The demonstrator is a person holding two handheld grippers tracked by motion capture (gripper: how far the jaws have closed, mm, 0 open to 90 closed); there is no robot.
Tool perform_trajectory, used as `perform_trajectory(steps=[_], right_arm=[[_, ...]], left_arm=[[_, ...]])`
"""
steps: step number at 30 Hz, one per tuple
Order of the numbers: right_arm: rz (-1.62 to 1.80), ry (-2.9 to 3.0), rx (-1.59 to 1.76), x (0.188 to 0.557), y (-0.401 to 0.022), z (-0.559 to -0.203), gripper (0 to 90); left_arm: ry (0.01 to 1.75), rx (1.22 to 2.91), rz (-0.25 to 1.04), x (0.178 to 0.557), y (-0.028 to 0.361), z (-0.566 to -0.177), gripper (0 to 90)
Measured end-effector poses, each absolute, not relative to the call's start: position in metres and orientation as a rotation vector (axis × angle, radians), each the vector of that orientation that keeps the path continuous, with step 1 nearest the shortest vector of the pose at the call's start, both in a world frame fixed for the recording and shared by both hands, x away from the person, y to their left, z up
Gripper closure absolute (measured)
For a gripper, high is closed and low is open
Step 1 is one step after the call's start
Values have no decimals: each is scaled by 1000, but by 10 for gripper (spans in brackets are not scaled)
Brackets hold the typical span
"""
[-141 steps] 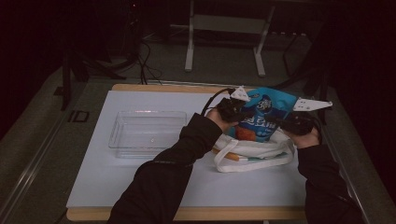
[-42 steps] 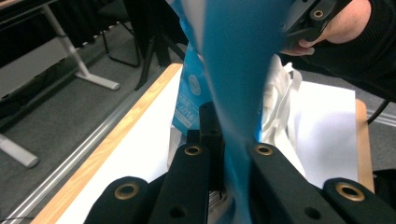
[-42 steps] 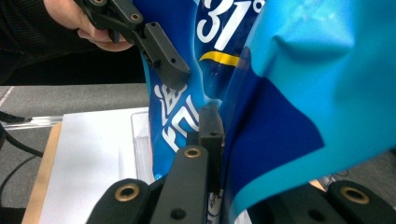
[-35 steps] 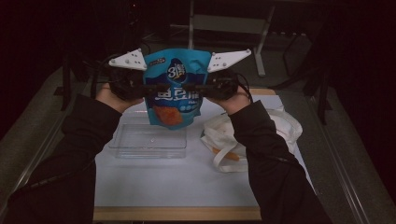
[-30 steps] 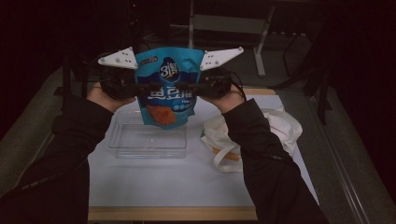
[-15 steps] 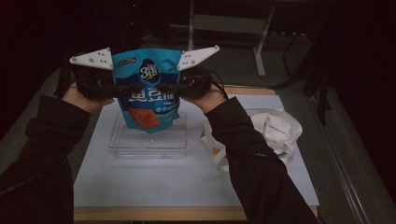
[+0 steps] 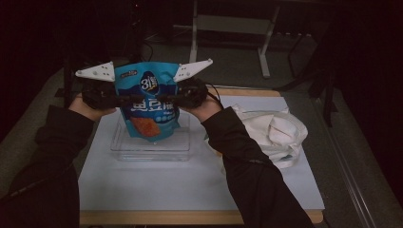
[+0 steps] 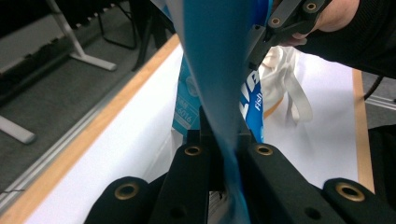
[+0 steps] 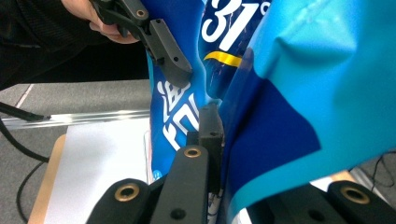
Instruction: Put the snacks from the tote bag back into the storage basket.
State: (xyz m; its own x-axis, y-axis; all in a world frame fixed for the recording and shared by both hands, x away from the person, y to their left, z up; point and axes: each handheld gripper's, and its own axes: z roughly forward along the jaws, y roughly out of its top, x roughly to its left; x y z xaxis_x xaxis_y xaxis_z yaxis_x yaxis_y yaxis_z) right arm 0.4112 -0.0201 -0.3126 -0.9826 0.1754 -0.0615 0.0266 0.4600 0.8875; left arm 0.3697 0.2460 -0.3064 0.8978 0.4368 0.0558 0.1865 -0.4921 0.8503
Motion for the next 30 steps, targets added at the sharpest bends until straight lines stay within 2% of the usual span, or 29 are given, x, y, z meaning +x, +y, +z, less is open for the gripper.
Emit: perform_trajectory(steps=[17, 30], right_arm=[[1546, 2598, 258, 413, -10, -365, 887], [1548, 2618, 330, 413, -9, -391, 887]], left_arm=[[458, 2093, 245, 378, 257, -357, 900], [471, 2101, 199, 383, 258, -382, 900]])
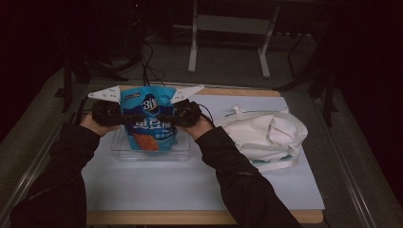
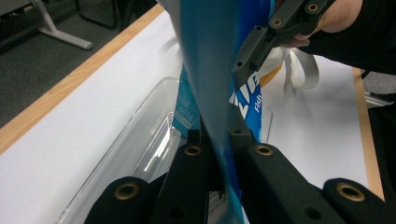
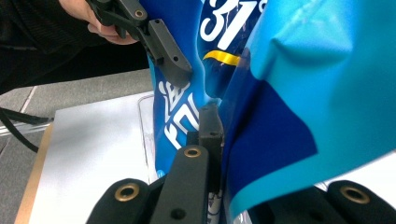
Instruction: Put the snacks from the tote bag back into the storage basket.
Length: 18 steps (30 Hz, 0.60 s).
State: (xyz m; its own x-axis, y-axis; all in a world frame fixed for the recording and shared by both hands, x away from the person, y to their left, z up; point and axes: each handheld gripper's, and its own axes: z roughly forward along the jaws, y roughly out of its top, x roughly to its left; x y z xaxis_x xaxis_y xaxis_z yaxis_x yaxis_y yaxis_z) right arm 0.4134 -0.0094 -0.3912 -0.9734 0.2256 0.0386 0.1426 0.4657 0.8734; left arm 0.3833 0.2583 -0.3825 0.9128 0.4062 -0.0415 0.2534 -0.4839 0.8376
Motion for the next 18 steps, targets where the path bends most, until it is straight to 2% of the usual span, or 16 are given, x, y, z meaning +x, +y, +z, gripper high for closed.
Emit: perform_trajectory(steps=[18], right_arm=[[1557, 2623, 358, 406, -4, -420, 882]], left_arm=[[474, 2098, 175, 378, 266, -408, 896]])
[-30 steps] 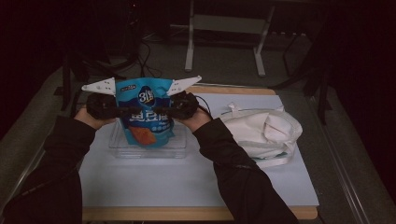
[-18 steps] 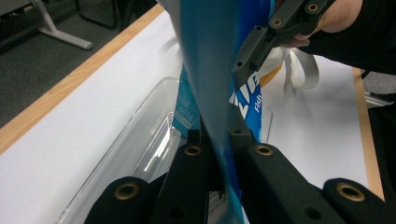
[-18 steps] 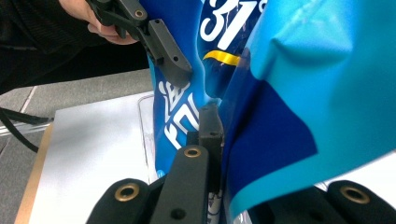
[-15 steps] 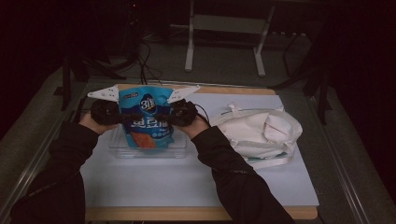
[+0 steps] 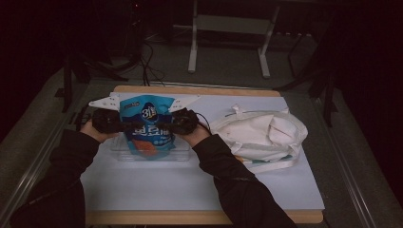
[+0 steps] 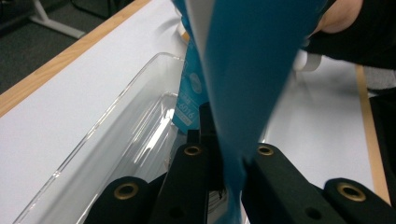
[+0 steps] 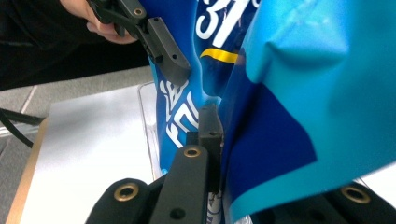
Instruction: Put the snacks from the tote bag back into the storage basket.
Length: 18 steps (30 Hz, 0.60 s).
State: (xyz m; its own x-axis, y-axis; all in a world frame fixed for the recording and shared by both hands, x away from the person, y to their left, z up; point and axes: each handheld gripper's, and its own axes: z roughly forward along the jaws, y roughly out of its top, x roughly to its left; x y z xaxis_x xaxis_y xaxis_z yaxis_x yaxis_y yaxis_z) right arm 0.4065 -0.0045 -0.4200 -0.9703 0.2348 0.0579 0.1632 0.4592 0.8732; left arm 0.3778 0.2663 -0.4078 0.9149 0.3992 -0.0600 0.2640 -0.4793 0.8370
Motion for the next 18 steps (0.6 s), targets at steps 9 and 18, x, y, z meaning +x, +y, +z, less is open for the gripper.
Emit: perform_trajectory(steps=[9, 18], right_arm=[[1601, 2577, 342, 400, -8, -424, 877], [1629, 2572, 370, 403, -9, -426, 860]], left_arm=[[477, 2093, 210, 370, 266, -409, 895], [517, 2094, 229, 370, 266, -409, 887]])
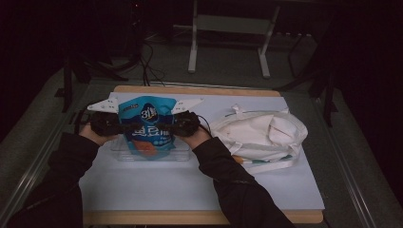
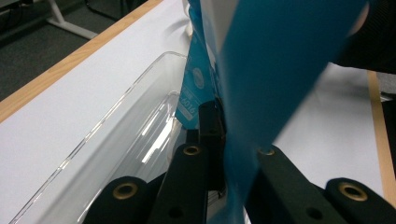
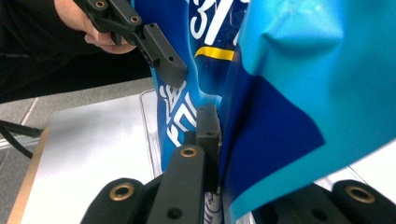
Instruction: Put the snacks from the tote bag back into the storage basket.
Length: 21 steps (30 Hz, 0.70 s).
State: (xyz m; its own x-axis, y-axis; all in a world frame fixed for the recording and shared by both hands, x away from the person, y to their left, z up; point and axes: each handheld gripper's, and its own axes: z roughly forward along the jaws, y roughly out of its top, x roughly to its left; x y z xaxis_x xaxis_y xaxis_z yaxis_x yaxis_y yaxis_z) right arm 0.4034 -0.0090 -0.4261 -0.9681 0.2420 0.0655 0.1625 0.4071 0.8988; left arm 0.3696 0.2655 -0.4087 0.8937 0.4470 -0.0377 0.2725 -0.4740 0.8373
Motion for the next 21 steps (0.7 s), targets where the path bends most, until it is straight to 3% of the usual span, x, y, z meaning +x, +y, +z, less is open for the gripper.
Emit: perform_trajectory(steps=[8, 13, 18, 21], right_arm=[[1638, 2574, 389, 404, -10, -425, 827], [1641, 2579, 375, 403, -8, -423, 667], [1623, 2564, 374, 401, -7, -419, 571], [1625, 2562, 396, 403, -8, -417, 477]], left_arm=[[571, 2082, 244, 365, 266, -409, 824], [580, 2068, 262, 363, 264, -409, 786], [607, 2067, 295, 359, 263, -407, 735], [629, 2059, 321, 356, 262, -407, 610]])
